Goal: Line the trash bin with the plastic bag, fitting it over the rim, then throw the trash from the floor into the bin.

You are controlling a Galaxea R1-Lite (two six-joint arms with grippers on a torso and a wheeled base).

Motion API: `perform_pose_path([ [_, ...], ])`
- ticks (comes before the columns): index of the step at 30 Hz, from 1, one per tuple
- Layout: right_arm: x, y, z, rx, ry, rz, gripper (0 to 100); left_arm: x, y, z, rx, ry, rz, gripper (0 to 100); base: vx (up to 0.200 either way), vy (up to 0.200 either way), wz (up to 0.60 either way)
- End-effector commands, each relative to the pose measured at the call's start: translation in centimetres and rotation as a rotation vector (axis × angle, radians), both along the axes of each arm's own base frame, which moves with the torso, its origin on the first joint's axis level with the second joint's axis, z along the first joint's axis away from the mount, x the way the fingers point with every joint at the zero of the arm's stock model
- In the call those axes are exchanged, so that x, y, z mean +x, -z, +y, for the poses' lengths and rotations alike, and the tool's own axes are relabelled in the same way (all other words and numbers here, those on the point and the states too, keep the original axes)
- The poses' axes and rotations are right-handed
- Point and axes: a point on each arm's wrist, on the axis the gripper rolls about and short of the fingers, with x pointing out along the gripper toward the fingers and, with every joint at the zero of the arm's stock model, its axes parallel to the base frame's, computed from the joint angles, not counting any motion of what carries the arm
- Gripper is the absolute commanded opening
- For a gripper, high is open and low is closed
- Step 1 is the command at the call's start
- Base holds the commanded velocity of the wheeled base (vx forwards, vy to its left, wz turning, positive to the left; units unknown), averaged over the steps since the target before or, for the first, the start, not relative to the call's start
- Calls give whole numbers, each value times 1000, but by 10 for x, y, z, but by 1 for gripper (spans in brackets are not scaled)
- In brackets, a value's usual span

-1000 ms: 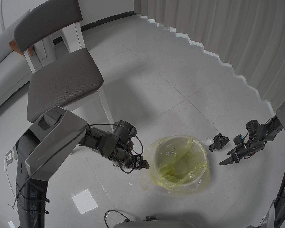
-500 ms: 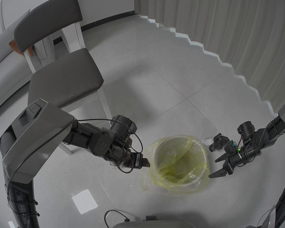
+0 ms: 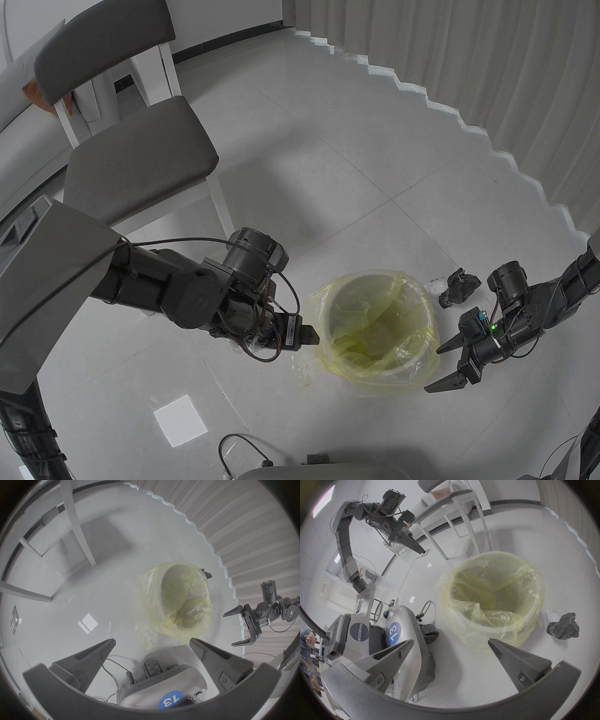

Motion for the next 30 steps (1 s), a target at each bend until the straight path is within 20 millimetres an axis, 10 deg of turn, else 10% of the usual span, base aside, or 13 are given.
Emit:
perform_pose_path([
  [1, 2, 10, 7, -1, -21, 22, 100, -2, -7, 1, -7, -2, -21, 100, 0, 0, 0],
  [30, 59, 70, 22, 18, 18, 53, 100, -7, -28, 6, -24, -26, -79, 100, 0, 0, 0],
])
